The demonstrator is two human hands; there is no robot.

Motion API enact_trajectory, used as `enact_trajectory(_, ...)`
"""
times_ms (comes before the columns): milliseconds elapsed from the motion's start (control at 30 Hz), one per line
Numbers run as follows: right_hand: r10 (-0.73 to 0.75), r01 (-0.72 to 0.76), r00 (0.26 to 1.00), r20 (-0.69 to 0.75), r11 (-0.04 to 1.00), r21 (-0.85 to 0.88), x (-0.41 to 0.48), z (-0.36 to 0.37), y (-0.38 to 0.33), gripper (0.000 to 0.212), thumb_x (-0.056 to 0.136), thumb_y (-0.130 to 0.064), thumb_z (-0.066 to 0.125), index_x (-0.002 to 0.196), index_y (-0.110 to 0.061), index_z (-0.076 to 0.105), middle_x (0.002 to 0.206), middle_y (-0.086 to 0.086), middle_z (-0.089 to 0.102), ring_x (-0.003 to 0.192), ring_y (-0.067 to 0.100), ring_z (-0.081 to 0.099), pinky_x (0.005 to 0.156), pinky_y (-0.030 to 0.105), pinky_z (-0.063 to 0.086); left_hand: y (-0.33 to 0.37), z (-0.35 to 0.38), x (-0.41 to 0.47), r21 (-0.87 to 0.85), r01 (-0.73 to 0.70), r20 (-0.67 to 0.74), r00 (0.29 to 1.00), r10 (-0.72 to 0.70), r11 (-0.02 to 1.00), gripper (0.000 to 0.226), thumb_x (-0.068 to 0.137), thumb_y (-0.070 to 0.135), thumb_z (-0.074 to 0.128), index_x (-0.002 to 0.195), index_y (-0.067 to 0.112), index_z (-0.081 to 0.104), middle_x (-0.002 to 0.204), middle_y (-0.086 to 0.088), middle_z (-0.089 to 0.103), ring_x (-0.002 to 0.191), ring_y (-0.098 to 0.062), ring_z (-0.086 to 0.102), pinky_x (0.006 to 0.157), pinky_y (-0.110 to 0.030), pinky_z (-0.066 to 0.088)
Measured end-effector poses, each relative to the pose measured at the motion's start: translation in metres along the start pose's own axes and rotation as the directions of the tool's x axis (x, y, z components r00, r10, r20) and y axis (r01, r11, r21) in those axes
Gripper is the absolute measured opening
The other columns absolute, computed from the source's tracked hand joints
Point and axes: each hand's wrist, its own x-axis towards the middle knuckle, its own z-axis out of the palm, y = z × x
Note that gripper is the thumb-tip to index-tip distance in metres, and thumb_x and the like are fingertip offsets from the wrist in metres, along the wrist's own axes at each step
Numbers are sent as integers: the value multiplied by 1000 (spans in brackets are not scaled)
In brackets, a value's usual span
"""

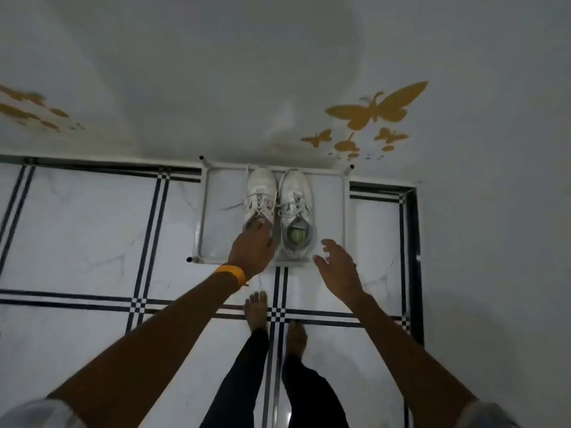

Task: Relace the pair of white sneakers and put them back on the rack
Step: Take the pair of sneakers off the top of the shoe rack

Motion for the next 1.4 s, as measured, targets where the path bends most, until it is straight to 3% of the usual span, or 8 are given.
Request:
enact_trajectory(200,65,-66,998,-25,996,-56,121,58,37,53,94,-26,59,139,-9,38,133,17,53,120,32,54,88,30,40,-29,87,94,22,63,-8,998,-63,998,40,97,27,46,131,6,51,119,-18,62,103,-36,63,83,-43,53)
enact_trajectory(367,61,-63,997,-51,997,-37,183,101,74,45,94,-26,56,133,-10,41,122,14,60,108,32,61,82,35,47,-47,138,126,90,125,-341,936,-88,988,36,91,24,53,123,8,57,113,-17,65,98,-37,64,82,-45,52)
enact_trajectory(467,34,-39,996,-88,998,-56,192,112,85,37,96,-23,52,130,-10,44,118,13,64,102,32,64,79,38,51,-61,157,111,-40,61,-452,889,-73,997,37,88,19,56,124,10,55,119,-15,60,110,-32,57,91,-45,48)
enact_trajectory(567,12,-16,997,-83,999,-51,196,111,89,34,95,-20,52,127,-11,46,117,12,64,100,31,64,80,39,53,-76,156,100,-174,187,-520,816,-251,967,45,86,21,57,129,13,50,125,-14,54,112,-28,52,93,-41,45)
enact_trajectory(633,8,-12,997,-75,998,-55,196,110,89,32,94,-19,51,125,-10,47,116,12,64,100,33,64,81,41,53,-88,150,103,-230,323,-486,779,-396,918,53,84,21,62,134,13,46,128,-15,50,115,-30,50,94,-42,49)
enact_trajectory(767,9,-15,997,-73,996,-84,195,109,84,29,95,-14,49,124,-8,48,116,15,64,102,35,63,82,41,52,-103,133,122,-236,444,-269,825,-497,864,45,86,11,59,130,8,51,119,-20,58,110,-38,57,92,-44,48)
enact_trajectory(1067,6,-16,995,-102,995,-102,146,109,70,31,96,-8,44,127,-4,48,112,17,65,101,35,63,80,38,49,-91,134,85,-259,328,-338,850,-403,909,37,92,6,46,128,7,54,113,-20,61,104,-37,58,92,-43,47)
enact_trajectory(1400,-38,41,969,-243,999,7,-21,141,115,37,95,-11,46,133,-11,45,108,11,65,97,29,64,86,48,54,-94,167,-70,-348,77,-409,884,-225,934,41,95,5,46,136,9,49,112,-13,59,103,-28,57,92,-43,52)
